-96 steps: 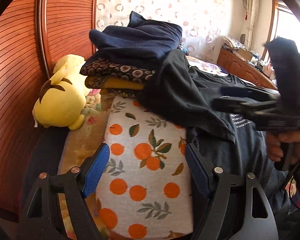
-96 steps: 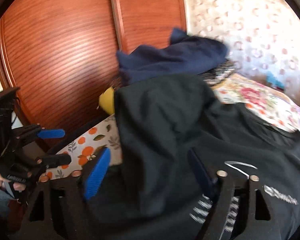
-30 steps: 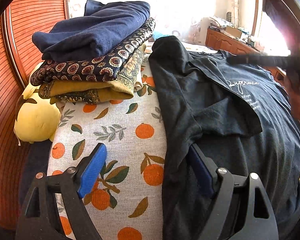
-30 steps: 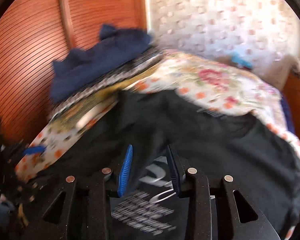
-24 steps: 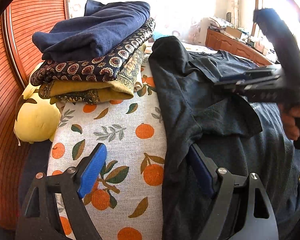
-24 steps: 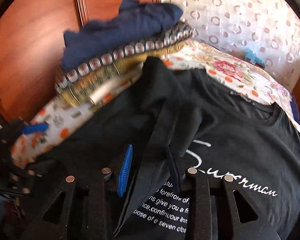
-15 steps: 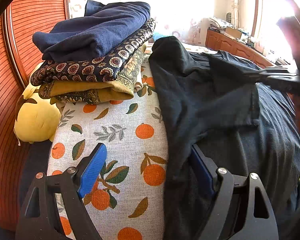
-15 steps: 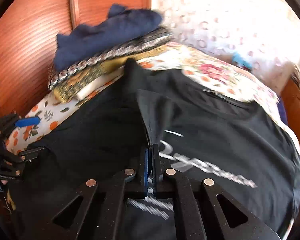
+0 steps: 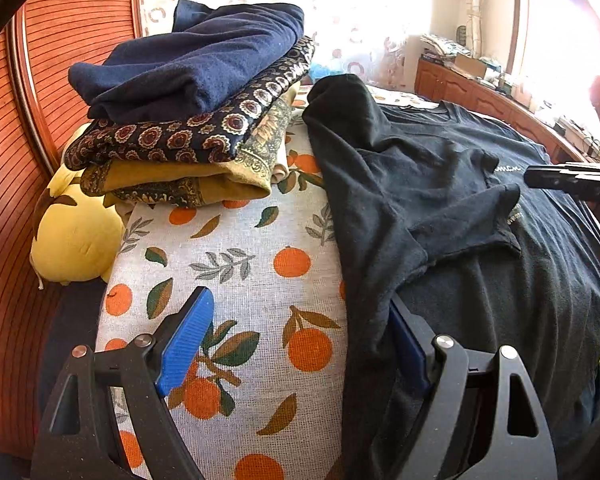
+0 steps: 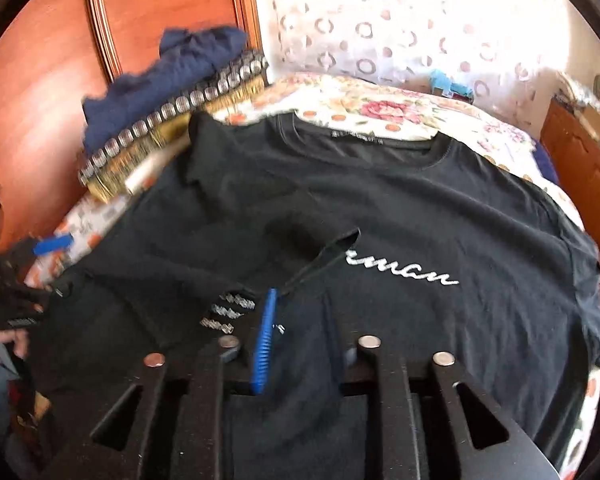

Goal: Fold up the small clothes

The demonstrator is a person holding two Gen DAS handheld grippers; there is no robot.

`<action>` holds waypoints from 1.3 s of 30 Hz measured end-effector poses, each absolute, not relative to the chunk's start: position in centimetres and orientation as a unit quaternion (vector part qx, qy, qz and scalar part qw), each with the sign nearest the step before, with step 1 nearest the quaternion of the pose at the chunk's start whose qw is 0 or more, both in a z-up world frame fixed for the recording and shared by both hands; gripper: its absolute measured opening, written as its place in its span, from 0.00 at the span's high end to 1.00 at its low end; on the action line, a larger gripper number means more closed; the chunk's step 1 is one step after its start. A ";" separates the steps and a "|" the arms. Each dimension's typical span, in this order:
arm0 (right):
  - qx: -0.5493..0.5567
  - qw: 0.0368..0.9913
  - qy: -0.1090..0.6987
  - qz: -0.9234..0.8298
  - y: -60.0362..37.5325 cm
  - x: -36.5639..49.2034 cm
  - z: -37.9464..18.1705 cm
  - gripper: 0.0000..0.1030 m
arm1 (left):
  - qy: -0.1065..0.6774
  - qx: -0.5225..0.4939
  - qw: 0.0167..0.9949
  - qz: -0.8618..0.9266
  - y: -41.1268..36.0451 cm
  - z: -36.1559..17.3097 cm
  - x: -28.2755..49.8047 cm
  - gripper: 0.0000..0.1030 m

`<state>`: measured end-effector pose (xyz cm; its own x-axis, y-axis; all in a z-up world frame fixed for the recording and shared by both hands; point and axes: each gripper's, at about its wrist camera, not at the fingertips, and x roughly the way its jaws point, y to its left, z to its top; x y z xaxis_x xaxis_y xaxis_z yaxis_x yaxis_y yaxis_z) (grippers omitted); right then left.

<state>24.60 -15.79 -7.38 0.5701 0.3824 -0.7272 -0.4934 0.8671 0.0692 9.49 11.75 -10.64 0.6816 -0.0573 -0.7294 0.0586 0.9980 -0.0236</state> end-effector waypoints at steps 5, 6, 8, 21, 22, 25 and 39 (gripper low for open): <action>-0.056 0.871 0.384 0.300 -14.9 21.5 -6.8 0.67 | 0.396 -0.005 0.918 -0.027 12.1 -10.6 9.4 0.19; -0.057 0.867 0.385 0.310 -14.6 21.1 -6.9 0.67 | 0.396 -0.005 0.918 -0.027 12.2 -10.6 9.4 0.19; -0.061 0.858 0.391 0.327 -13.6 20.2 -7.6 0.67 | 0.395 -0.003 0.918 -0.028 12.1 -10.7 9.4 0.19; -0.156 0.859 0.367 0.322 -8.4 18.3 -11.6 0.95 | 0.385 -0.032 0.922 -0.001 13.2 -10.8 9.1 0.21; -0.153 0.856 0.369 0.328 -8.6 18.1 -11.6 0.97 | 0.385 -0.032 0.922 -0.001 13.2 -10.8 9.1 0.21; -0.137 0.849 0.370 0.351 -9.6 17.1 -10.4 0.97 | 0.380 -0.032 0.924 -0.004 13.2 -10.5 8.7 0.21; -0.119 0.839 0.375 0.375 -11.7 15.4 -8.0 0.97 | 0.328 0.009 0.944 -0.039 10.7 -4.1 7.1 0.21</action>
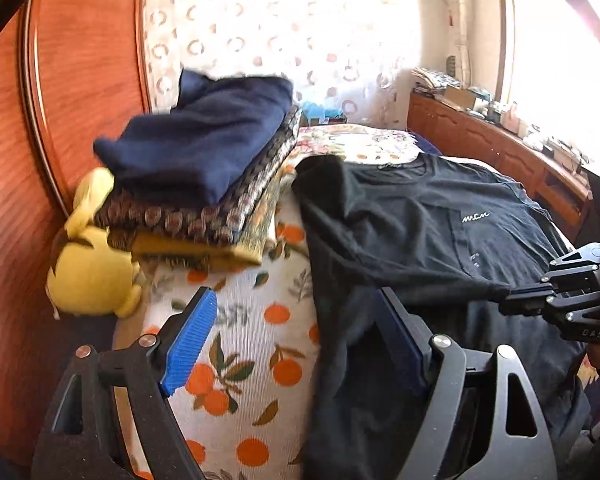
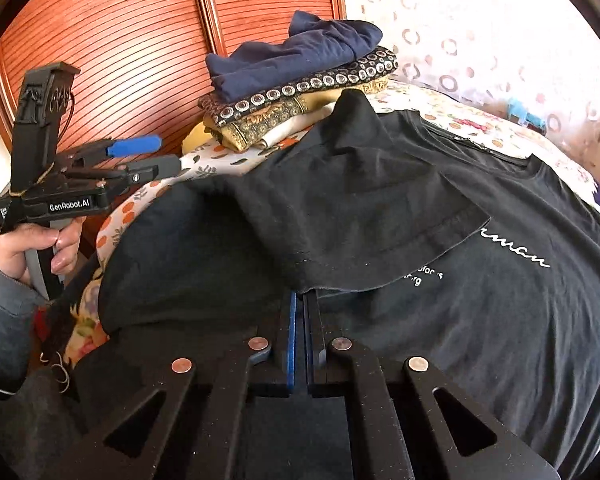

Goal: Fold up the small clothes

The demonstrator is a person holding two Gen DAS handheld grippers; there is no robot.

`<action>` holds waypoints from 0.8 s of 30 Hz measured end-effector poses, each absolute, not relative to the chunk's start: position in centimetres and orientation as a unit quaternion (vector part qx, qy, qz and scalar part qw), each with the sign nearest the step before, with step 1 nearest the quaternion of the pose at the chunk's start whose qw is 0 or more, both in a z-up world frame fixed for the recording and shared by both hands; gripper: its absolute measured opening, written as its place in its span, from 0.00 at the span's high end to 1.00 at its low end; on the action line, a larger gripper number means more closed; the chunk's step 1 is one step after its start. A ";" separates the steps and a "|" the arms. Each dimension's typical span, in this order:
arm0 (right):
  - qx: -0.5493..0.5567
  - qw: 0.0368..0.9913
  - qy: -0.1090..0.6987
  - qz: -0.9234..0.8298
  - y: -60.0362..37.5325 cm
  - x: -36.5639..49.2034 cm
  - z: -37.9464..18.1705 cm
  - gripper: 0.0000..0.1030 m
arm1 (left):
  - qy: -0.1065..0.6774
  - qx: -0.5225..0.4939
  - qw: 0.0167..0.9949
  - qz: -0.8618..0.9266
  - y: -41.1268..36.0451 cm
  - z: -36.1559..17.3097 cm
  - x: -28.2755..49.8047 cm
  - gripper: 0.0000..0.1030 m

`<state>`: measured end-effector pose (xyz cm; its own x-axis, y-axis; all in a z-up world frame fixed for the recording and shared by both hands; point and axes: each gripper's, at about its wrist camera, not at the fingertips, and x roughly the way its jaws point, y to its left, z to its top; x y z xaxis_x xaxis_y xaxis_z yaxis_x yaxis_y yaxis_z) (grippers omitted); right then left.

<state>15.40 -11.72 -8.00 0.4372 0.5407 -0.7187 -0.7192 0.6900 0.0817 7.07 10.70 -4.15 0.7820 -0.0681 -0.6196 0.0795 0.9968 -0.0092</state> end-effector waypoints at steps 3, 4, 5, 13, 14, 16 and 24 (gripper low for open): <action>-0.118 0.837 0.374 0.381 -12.5 15.0 -7.3 0.97 | 0.312 0.017 0.949 -0.040 10.6 -2.7 6.5 0.21; -0.118 0.837 0.374 0.381 -12.7 15.1 -7.2 0.96 | 0.311 0.016 0.949 -0.041 10.7 -2.4 6.3 0.21; -0.118 0.838 0.373 0.380 -12.8 15.2 -7.0 0.93 | 0.311 0.016 0.949 -0.043 10.8 -2.3 6.4 0.20; -0.119 0.856 0.350 0.360 -14.3 19.5 -5.1 0.76 | 0.343 0.019 0.938 -0.054 10.4 -3.4 10.8 0.18; -0.121 0.857 0.348 0.360 -14.2 20.2 -4.9 0.72 | 0.346 0.019 0.936 -0.057 10.2 -3.7 11.3 0.17; -0.121 0.858 0.347 0.360 -13.8 21.9 -4.7 0.65 | 0.356 0.015 0.932 -0.064 10.0 -4.4 12.4 0.17; -0.112 0.847 0.349 0.385 -9.7 29.3 -5.1 0.58 | 0.396 0.013 0.914 -0.089 8.8 -7.4 15.3 0.17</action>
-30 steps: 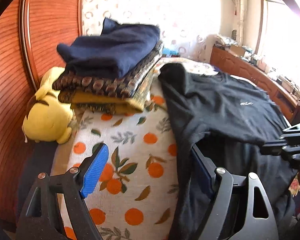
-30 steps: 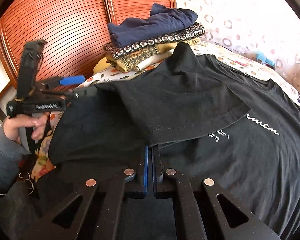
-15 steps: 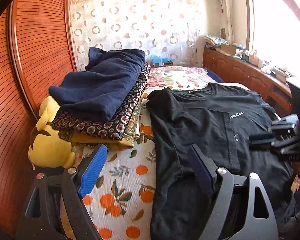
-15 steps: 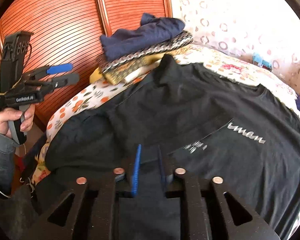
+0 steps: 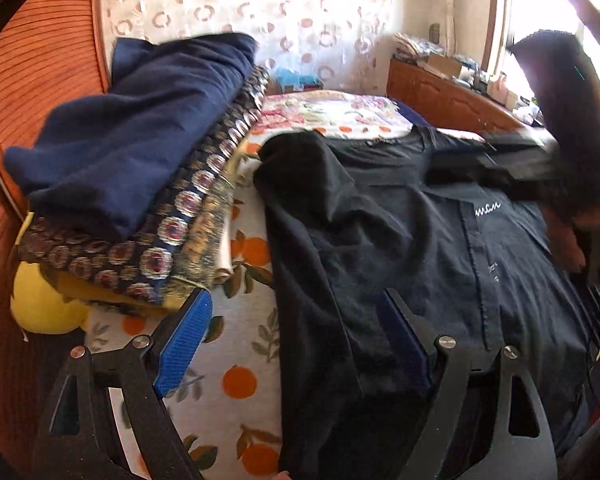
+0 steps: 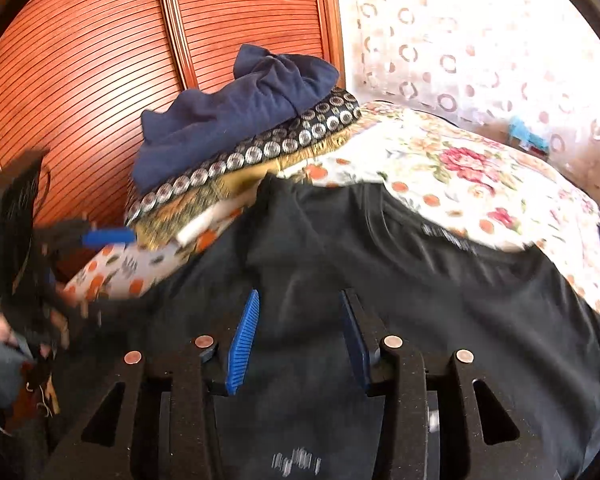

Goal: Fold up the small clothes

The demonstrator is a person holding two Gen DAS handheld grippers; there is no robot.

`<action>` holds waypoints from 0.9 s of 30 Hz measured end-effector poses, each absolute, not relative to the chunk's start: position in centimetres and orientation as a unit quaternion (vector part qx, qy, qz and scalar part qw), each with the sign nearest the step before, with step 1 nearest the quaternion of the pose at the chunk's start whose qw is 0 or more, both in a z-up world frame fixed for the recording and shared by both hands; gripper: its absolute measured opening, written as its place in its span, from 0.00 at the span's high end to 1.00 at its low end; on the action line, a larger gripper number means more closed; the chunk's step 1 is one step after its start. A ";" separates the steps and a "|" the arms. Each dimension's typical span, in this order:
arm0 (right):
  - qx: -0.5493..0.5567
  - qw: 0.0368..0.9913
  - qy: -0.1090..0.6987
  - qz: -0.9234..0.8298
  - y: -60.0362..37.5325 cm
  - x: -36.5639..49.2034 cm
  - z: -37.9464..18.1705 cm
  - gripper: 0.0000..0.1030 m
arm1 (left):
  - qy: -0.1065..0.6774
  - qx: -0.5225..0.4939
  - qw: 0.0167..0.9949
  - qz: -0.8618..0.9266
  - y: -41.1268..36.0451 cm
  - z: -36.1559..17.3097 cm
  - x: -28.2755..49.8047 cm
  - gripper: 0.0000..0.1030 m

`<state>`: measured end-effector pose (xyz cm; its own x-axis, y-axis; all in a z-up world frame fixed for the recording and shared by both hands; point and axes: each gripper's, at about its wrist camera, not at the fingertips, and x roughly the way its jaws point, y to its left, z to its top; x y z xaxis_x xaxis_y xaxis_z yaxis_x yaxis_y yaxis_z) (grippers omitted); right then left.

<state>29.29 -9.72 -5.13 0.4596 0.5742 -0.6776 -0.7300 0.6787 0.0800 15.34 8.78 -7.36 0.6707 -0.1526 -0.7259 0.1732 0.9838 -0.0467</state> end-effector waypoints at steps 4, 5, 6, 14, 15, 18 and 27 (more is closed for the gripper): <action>-0.094 0.836 0.354 0.410 -6.9 33.2 -5.7 0.58 | 0.417 0.012 0.904 -0.091 8.6 -8.8 16.2 0.17; -0.089 0.832 0.356 0.416 -6.2 34.1 -5.9 0.58 | 0.421 0.011 0.902 -0.091 8.6 -9.1 16.3 0.17; -0.085 0.828 0.359 0.422 -5.4 35.0 -6.2 0.58 | 0.427 0.009 0.900 -0.090 8.7 -9.5 16.4 0.17; -0.056 0.784 0.398 0.474 -2.0 39.6 -8.8 0.95 | 0.435 0.016 0.896 -0.087 8.6 -9.8 16.2 0.17; -0.055 0.785 0.398 0.471 -1.9 39.9 -8.8 0.95 | 0.436 0.022 0.896 -0.084 8.4 -9.8 16.2 0.17; -0.053 0.814 0.410 0.409 -2.6 41.5 -9.7 0.95 | 0.436 0.019 0.896 -0.086 8.3 -9.8 16.3 0.16; -0.054 0.830 0.402 0.383 -5.3 40.5 -10.1 0.69 | 0.444 0.030 0.891 -0.087 7.6 -9.9 16.4 0.04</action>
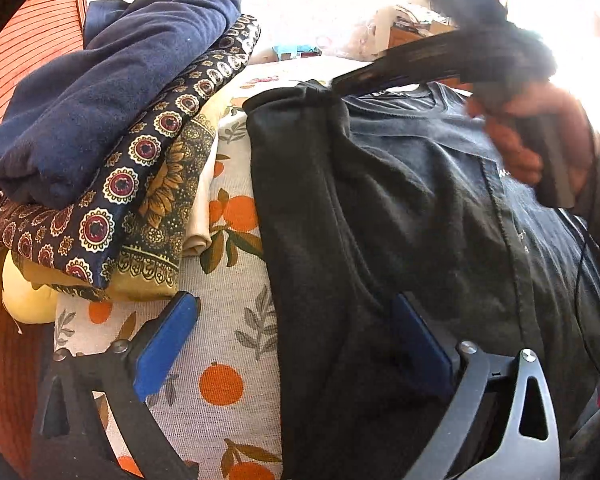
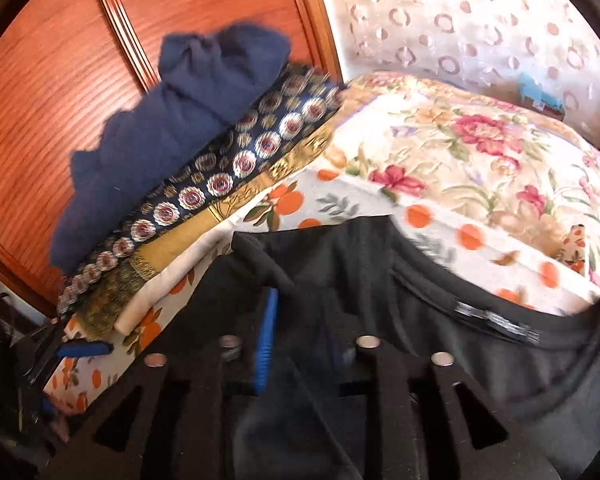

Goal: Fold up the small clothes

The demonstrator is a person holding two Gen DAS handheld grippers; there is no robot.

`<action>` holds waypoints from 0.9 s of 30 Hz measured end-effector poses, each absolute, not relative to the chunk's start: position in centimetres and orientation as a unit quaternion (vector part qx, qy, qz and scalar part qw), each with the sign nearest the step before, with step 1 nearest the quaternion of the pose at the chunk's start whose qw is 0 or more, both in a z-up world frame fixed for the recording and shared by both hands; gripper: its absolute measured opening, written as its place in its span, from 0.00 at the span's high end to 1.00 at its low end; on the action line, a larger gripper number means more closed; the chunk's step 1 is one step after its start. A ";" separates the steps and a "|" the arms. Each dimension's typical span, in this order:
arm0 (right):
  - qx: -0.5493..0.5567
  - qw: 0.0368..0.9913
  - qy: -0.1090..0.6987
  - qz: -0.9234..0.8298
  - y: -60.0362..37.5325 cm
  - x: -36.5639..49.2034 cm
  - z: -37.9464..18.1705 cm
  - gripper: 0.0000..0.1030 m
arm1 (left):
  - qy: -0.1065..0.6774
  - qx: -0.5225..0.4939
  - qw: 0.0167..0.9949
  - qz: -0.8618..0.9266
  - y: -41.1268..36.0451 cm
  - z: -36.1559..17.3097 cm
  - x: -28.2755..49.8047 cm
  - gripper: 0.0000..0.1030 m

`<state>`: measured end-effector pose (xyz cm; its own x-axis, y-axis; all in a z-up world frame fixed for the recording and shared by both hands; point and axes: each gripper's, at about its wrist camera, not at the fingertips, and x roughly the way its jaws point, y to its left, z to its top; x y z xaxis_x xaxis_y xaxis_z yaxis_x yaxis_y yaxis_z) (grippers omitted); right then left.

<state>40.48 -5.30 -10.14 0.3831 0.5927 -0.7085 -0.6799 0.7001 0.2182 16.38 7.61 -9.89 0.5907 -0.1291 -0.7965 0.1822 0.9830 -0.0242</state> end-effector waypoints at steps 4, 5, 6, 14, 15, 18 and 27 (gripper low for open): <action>-0.058 0.856 0.371 0.354 -10.9 37.7 -8.7 0.53 | 0.444 0.030 0.891 -0.089 7.8 -9.8 16.5 0.04; -0.059 0.863 0.365 0.344 -12.7 36.9 -8.4 0.52 | 0.445 0.031 0.891 -0.089 7.9 -9.8 16.5 0.04; -0.059 0.868 0.360 0.336 -14.3 36.1 -8.1 0.51 | 0.447 0.031 0.889 -0.090 8.0 -9.9 16.7 0.04; -0.037 0.908 0.357 0.218 -29.7 27.8 -8.1 0.50 | 0.402 0.036 0.908 -0.109 6.3 -6.0 16.5 0.04; -0.033 0.911 0.357 0.203 -31.0 27.1 -8.2 0.50 | 0.395 0.040 0.910 -0.117 5.5 -5.4 16.9 0.04; -0.007 0.922 0.352 0.164 -35.3 24.7 -8.5 0.50 | 0.385 0.045 0.910 -0.148 2.6 -4.4 18.2 0.04; 0.037 0.927 0.360 0.099 -40.5 21.4 -10.6 0.50 | 0.390 0.074 0.889 -0.228 -6.7 -5.0 22.2 0.04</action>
